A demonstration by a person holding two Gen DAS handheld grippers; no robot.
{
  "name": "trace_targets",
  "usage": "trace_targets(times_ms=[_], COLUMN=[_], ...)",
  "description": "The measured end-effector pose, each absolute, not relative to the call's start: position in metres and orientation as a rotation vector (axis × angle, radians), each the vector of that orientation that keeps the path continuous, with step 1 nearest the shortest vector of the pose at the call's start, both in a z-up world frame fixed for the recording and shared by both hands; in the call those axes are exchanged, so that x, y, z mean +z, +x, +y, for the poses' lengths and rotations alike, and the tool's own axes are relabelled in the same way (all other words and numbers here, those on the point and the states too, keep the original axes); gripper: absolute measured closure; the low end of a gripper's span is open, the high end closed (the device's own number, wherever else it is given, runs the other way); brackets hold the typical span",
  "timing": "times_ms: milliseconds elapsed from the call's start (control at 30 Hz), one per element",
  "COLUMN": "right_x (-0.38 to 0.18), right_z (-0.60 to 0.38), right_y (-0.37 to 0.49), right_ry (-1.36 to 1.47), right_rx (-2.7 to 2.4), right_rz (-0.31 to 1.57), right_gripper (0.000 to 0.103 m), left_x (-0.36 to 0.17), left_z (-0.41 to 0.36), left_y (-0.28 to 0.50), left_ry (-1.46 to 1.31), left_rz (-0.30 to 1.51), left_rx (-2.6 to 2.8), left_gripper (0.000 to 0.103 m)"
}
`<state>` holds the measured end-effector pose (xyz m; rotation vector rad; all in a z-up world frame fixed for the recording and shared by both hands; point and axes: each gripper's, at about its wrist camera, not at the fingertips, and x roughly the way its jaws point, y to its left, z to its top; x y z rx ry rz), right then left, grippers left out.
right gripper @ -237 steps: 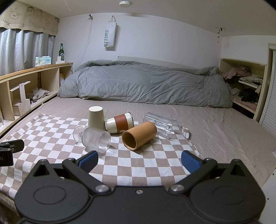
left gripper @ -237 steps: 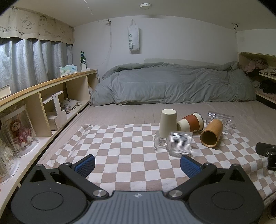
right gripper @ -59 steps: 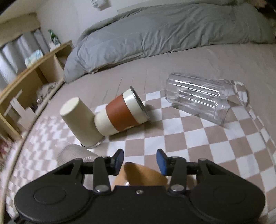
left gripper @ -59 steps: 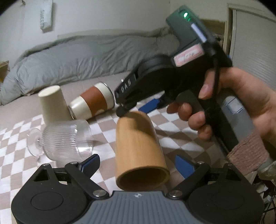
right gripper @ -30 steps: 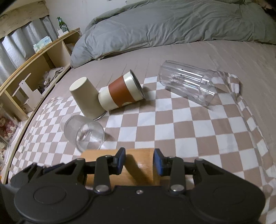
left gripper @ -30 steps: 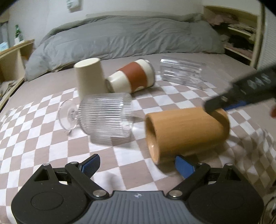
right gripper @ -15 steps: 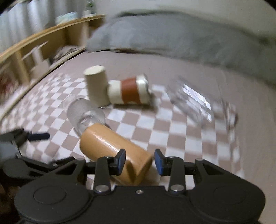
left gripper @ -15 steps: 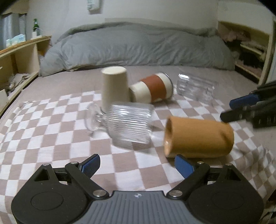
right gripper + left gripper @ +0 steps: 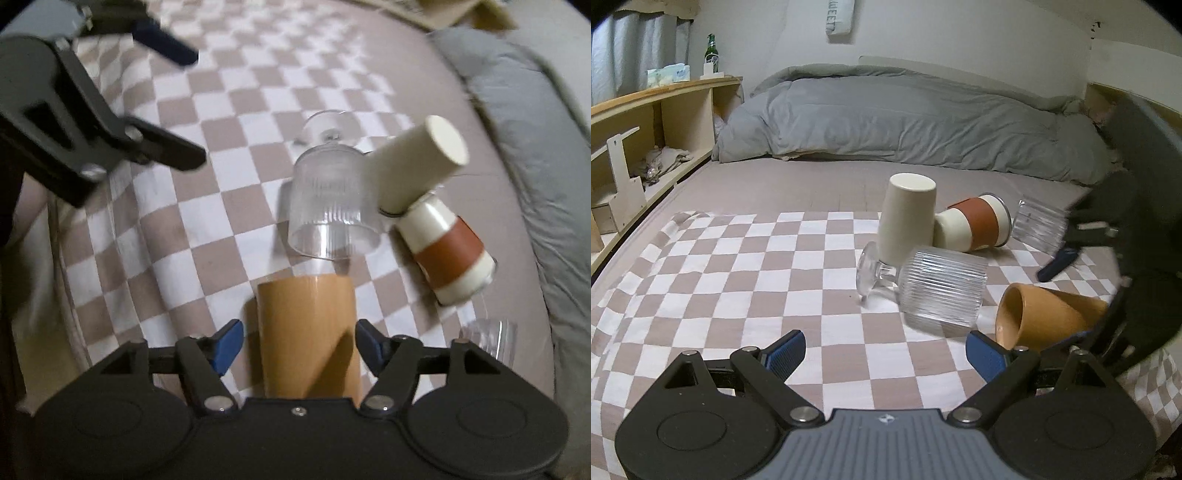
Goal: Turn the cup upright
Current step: 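Rotate the right gripper to turn the wooden cup opening upward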
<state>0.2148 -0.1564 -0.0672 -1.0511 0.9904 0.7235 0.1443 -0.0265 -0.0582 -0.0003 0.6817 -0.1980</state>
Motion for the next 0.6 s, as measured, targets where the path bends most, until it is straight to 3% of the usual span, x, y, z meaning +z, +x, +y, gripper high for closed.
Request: trace_targets(times_ms=[233,333,400,600], right_x=[-0.088,-0.095,-0.096,-0.078], right_z=[-0.132,-0.133,-0.136,-0.150], right_y=[0.240,0.246,0.249,0.236], right_ry=[-1.145,-1.153,-1.137,-1.027], right_rx=[0.711,0.670,0.640,0.622], right_rz=[1.104,1.109,1.096,1.012], right_gripper=[0.025,0.025,0.032,0.032], left_x=[-0.056,-0.055,-0.053,-0.048], left_z=[-0.016,-0.012,-0.010,-0.003], left_y=[0.143,0.142,0.140,0.133], left_ry=[0.000,-0.009,-0.010,-0.016], left_rz=[0.673,0.672,0.668,0.654], left_rx=[-0.197,-0.190,-0.187,-0.163], left_gripper=[0.009,0.009,0.009,0.009])
